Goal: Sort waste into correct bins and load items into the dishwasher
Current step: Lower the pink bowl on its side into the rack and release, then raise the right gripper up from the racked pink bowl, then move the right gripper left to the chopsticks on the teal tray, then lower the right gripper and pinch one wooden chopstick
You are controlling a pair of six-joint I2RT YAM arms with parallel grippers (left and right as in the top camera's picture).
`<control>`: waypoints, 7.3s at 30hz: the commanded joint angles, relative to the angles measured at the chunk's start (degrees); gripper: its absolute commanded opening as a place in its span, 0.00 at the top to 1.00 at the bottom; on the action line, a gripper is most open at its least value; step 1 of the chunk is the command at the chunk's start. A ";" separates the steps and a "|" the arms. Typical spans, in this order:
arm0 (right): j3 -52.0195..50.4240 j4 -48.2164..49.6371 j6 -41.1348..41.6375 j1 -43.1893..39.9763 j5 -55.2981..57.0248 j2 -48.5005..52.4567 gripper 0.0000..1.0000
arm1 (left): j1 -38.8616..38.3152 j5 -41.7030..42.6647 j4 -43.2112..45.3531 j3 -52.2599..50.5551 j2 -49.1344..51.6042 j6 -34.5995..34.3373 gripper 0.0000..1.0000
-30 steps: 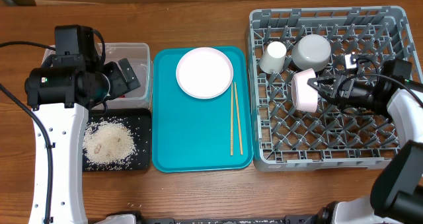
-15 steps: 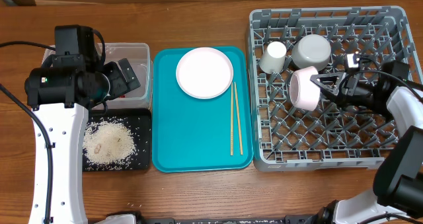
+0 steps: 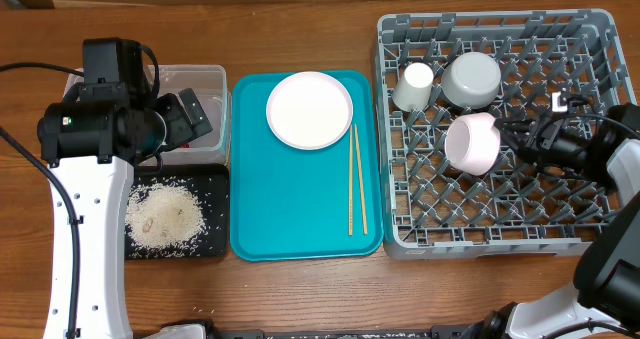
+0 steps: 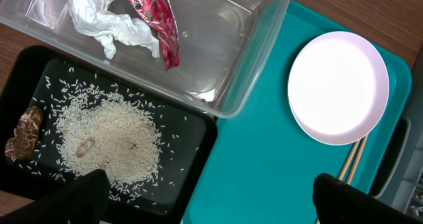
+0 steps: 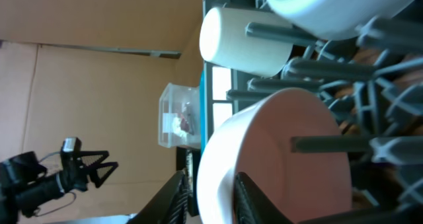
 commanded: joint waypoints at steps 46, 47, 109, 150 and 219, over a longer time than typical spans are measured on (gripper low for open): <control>24.83 -26.05 12.11 26.67 77.09 0.17 0.96 | 0.22 -0.76 0.07 0.50 -0.09 -0.17 0.00; 24.83 -26.05 12.13 26.64 78.38 0.17 0.96 | 0.22 -0.74 0.07 0.50 -0.09 -0.17 0.00; 28.92 -22.47 25.38 52.22 53.18 0.17 0.66 | 0.22 -0.76 0.07 0.50 -0.09 -0.17 0.00; 5.22 4.17 46.40 72.35 78.68 0.28 0.71 | 0.22 -0.74 0.07 0.50 -0.09 -0.15 0.00; 3.15 4.92 46.42 72.02 79.45 7.41 0.71 | 0.22 -0.76 0.04 0.50 -0.09 -0.17 0.00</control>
